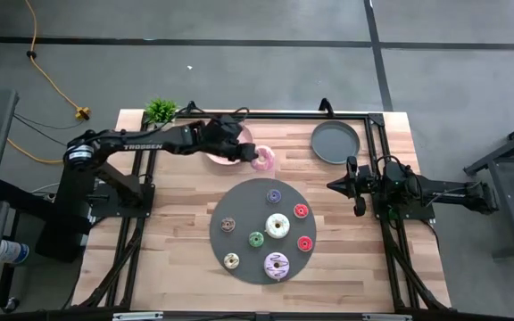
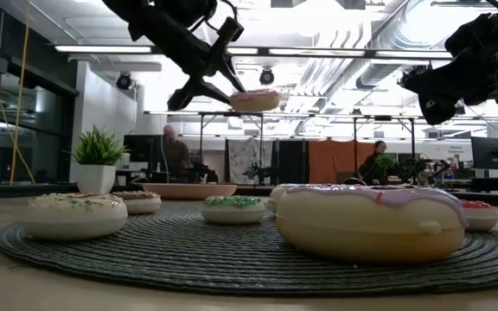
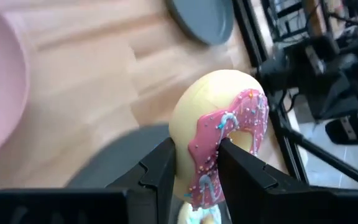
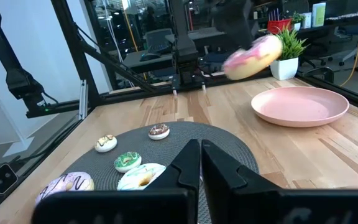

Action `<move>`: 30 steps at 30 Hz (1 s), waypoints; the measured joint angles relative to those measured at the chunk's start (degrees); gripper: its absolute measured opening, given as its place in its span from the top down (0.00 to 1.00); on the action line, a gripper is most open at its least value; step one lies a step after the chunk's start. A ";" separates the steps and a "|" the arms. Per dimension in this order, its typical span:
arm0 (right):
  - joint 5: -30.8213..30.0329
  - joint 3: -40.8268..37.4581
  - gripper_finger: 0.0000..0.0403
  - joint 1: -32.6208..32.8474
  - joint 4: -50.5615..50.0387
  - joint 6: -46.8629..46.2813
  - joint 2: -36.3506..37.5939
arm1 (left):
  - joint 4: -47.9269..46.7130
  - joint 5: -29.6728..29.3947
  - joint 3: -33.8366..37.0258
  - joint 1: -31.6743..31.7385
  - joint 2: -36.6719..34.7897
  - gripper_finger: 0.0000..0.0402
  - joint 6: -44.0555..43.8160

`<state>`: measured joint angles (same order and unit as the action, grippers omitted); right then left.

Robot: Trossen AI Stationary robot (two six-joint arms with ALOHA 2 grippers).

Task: Pick & Place donuts
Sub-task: Put the large pink donut on the pink plate

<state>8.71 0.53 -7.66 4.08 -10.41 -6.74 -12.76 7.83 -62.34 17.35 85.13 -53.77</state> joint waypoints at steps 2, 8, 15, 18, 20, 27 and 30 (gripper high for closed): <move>0.02 0.00 0.98 0.02 0.00 -0.01 0.00 | 1.36 1.70 -0.01 1.12 0.85 0.73 1.44; 0.02 -0.02 0.99 0.00 0.00 0.00 0.00 | 3.08 8.80 -2.69 3.90 5.48 0.73 6.07; 0.02 0.00 0.99 0.00 -0.02 0.00 0.00 | 1.56 11.21 -7.23 6.56 8.61 0.73 12.08; 0.01 0.00 0.99 0.01 -0.01 0.00 0.00 | -1.03 10.26 -7.17 8.06 8.59 0.73 13.82; 0.02 0.00 0.99 0.00 -0.02 0.00 0.00 | -3.47 9.22 -6.73 9.52 7.94 0.73 15.67; 0.02 0.00 0.99 0.02 -0.02 0.00 0.00 | -4.16 6.84 0.39 14.81 2.65 0.73 17.51; 0.02 -0.02 0.98 0.02 -0.02 -0.01 0.00 | -4.30 6.04 4.09 16.93 0.84 0.73 15.49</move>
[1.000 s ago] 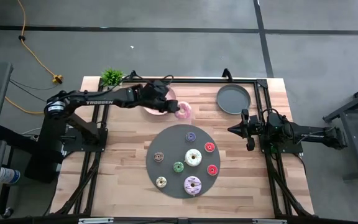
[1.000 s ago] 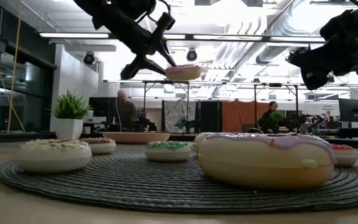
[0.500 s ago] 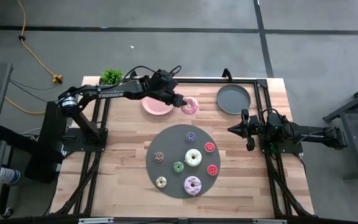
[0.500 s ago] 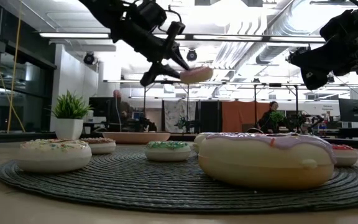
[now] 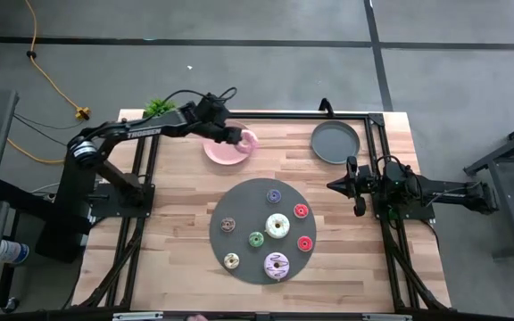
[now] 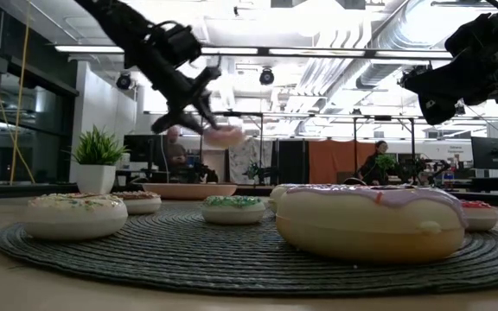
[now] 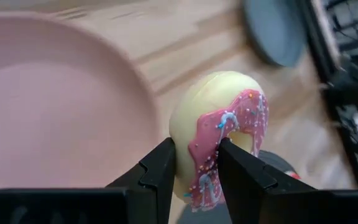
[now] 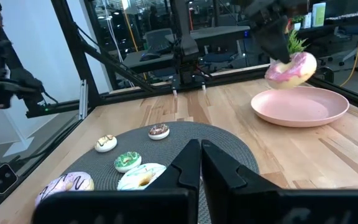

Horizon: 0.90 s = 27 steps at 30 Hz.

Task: Pick & Place donuts
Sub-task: Put the large pink donut on the pink plate

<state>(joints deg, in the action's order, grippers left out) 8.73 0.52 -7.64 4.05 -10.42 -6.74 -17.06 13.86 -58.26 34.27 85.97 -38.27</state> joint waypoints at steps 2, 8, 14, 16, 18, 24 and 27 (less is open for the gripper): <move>-0.01 0.00 0.98 -0.01 0.00 0.00 0.00 | 0.00 -0.80 1.77 1.66 -0.89 0.73 -1.53; -0.02 0.02 0.98 0.00 0.00 0.01 0.00 | -1.31 -2.35 4.71 4.72 -1.41 0.73 -7.04; 0.00 0.01 0.98 -0.02 0.00 -0.01 0.00 | -4.53 -2.53 6.76 5.54 -1.57 0.73 -10.22; -0.02 0.01 0.98 0.00 0.00 0.00 0.00 | -5.02 -3.52 7.56 5.54 -2.16 0.73 -10.24; -0.01 0.01 0.98 0.00 0.02 0.01 0.00 | -5.68 -5.03 8.75 5.52 -2.96 0.73 -10.48; -0.02 -0.01 0.99 -0.01 0.00 0.01 0.00 | -4.87 -7.39 11.98 6.42 -5.06 0.73 -13.00; -0.02 0.01 0.99 0.00 0.02 0.01 0.00 | -3.49 -7.81 12.36 6.78 -5.11 0.73 -13.06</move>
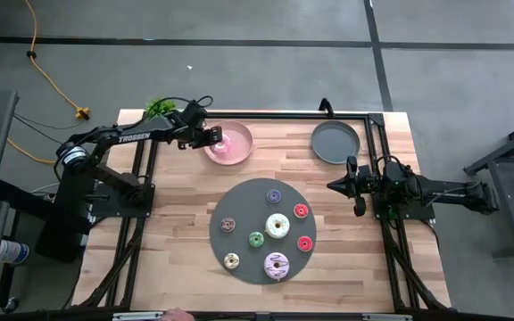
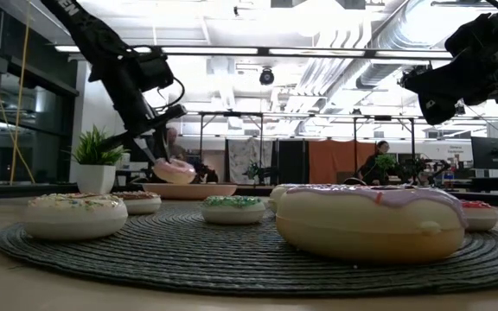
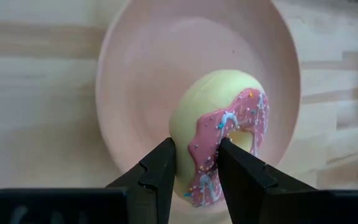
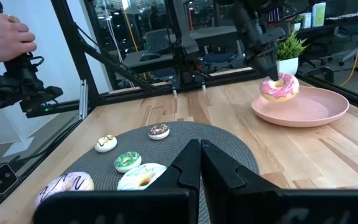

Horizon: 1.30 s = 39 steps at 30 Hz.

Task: Pick & Place donuts
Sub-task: Put the large pink donut on the pink plate

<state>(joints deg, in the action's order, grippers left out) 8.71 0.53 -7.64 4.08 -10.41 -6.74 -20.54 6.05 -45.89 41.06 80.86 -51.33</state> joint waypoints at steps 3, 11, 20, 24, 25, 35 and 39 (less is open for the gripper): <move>0.01 -0.01 0.99 -0.01 -0.02 -0.01 0.00 | -0.06 0.51 0.41 0.64 -0.01 0.73 -0.13; 0.00 0.00 1.00 -0.01 -0.05 0.00 0.00 | -0.08 -0.15 1.58 0.59 0.00 0.73 -1.72; 0.00 0.00 0.99 0.00 -0.04 0.00 0.00 | -1.33 -0.69 1.58 0.59 0.02 0.72 -1.70; 0.02 0.00 0.99 0.00 -0.04 0.00 0.00 | -1.48 -0.73 1.58 0.59 0.02 0.68 -1.70; 0.01 -0.01 0.99 -0.01 -0.04 0.00 0.00 | -1.49 -0.89 1.58 0.59 0.02 0.66 -1.70; 0.01 0.00 1.00 0.00 -0.04 0.00 0.00 | -1.51 -3.28 1.56 0.59 0.04 0.53 -1.51; 0.01 0.00 0.99 -0.01 -0.04 -0.01 0.00 | -2.79 -4.19 1.56 0.59 0.04 0.51 -1.49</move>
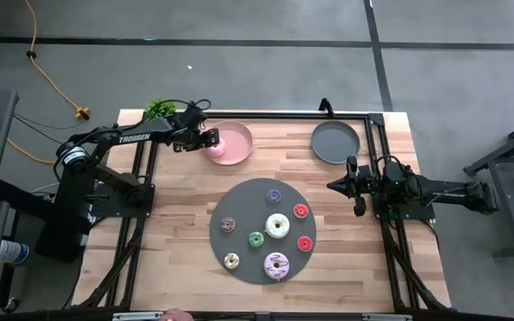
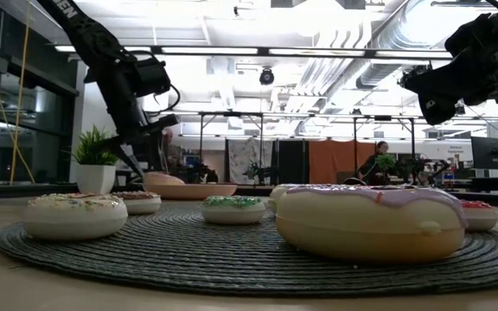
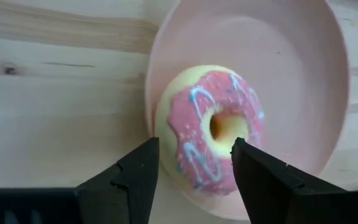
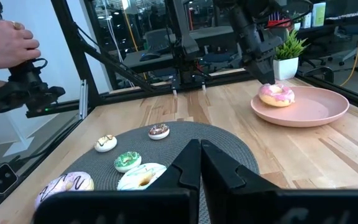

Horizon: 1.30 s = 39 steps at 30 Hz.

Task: Pick & Place donuts
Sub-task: Put the large pink donut on the pink plate, then put the small brown donut on the gray plate

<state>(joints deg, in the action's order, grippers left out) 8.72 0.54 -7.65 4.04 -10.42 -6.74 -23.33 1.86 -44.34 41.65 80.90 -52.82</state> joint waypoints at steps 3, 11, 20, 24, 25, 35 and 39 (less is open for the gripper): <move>0.01 0.00 0.99 0.01 -0.01 0.01 0.00 | -1.16 -1.29 -0.01 -0.02 0.00 0.51 0.00; 0.00 0.00 0.99 0.01 0.01 0.01 0.00 | -2.61 -7.87 -0.02 -0.46 -2.42 0.51 2.43; 0.01 -0.02 0.98 0.01 0.01 0.01 0.00 | -0.83 -8.02 -0.07 -1.13 -12.26 0.51 7.42; 0.00 -0.01 0.98 0.00 0.01 0.01 0.00 | -0.01 -5.31 -0.07 -3.93 -15.36 0.51 9.66; -0.01 -0.02 0.98 0.01 0.01 0.01 0.00 | 0.49 -4.83 -0.07 -4.80 -15.92 0.51 10.13; 0.01 -0.01 0.99 0.00 0.01 0.01 0.00 | 6.07 0.85 -0.07 -16.23 -15.80 0.51 11.19; 0.01 -0.02 0.98 -0.01 0.01 -0.01 0.00 | 9.11 6.35 -0.07 -20.40 -13.47 0.51 9.38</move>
<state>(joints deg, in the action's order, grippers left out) 8.73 0.52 -7.66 4.05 -10.43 -6.74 -14.22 8.21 -44.40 21.25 67.44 -43.43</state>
